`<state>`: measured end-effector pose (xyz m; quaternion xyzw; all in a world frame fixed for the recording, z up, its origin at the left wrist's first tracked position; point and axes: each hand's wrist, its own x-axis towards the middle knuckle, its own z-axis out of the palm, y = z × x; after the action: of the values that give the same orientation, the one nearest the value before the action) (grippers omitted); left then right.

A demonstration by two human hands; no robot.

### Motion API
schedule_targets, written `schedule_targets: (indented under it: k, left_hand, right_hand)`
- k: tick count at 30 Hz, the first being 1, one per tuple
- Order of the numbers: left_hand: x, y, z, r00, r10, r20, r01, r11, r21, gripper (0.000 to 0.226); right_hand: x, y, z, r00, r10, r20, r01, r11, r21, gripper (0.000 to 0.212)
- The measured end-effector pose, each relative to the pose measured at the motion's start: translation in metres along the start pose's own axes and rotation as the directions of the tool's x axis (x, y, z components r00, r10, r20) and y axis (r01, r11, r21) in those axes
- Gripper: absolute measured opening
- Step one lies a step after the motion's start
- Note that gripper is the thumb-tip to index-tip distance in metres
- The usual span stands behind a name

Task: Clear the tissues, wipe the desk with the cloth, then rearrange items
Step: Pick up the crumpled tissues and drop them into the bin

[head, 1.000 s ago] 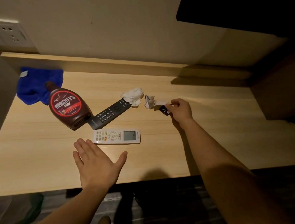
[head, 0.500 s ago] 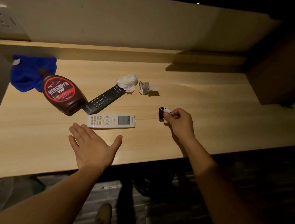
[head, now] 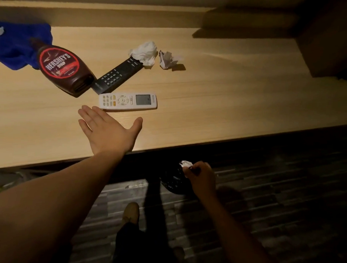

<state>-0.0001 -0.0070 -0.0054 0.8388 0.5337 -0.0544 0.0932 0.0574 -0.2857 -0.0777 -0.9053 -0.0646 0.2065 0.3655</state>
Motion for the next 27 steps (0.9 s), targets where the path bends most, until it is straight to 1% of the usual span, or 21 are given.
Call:
schedule_targets:
  k: [3,5,6,8,10,11,13,16,18,20,22,27]
  left_hand:
    - [0.0,-0.001,0.001,1.0,0.007,-0.006,-0.007,1.0,-0.015,0.137]
    - [0.001,-0.001,0.002,1.0,0.011,-0.006,-0.011,1.0,-0.021,0.137]
    - [0.001,-0.002,0.002,1.0,0.011,-0.008,-0.012,1.0,-0.022,0.137]
    - [0.001,-0.001,0.001,1.0,0.011,-0.009,-0.011,1.0,-0.022,0.137]
    - [0.001,-0.001,0.001,1.0,0.013,-0.005,-0.013,1.0,-0.021,0.137]
    - [0.001,-0.001,0.001,1.0,0.014,-0.002,-0.014,1.0,-0.019,0.137]
    - [0.001,-0.001,0.0,1.0,0.017,0.006,-0.017,1.0,-0.024,0.137]
    - [0.002,-0.001,0.001,1.0,0.018,0.011,-0.018,0.999,-0.038,0.138]
    - [0.002,0.0,0.0,1.0,0.02,0.022,-0.019,0.999,-0.03,0.138]
    - [0.002,0.0,0.0,0.999,0.022,0.029,-0.021,1.0,-0.021,0.138]
    - [0.002,0.0,-0.001,0.999,0.022,0.041,-0.021,1.0,-0.021,0.137]
    - [0.003,0.0,-0.004,0.998,0.022,0.061,-0.02,0.999,-0.024,0.136]
  right_hand:
    - [0.011,0.021,0.013,0.998,0.05,-0.026,-0.051,0.998,-0.042,0.028]
    - [0.014,0.032,0.014,0.994,0.089,-0.055,-0.091,0.995,-0.033,0.025]
    - [0.015,0.037,0.013,0.993,0.101,-0.069,-0.103,0.994,-0.024,0.028]
    - [0.014,0.04,0.008,0.993,0.096,-0.072,-0.098,0.995,-0.015,0.029]
    - [0.009,0.031,-0.002,0.997,0.066,-0.042,-0.065,0.997,0.034,0.02]
    - [0.005,0.021,-0.009,0.999,0.049,-0.023,-0.047,0.997,0.066,0.017]
    - [0.001,-0.006,-0.025,1.0,-0.011,-0.004,0.012,0.991,0.132,0.018]
    - [0.002,-0.063,-0.053,0.992,-0.125,-0.02,0.126,0.962,0.244,0.019]
    - [0.013,-0.101,-0.067,0.981,-0.189,-0.044,0.194,0.943,0.269,0.022]
    - [0.034,-0.137,-0.074,0.974,-0.215,-0.072,0.226,0.937,0.267,0.021]
    - [0.064,-0.172,-0.076,0.965,-0.244,-0.097,0.26,0.939,0.224,0.023]
    - [0.148,-0.245,-0.061,0.953,-0.28,-0.115,0.296,0.941,0.162,0.042]
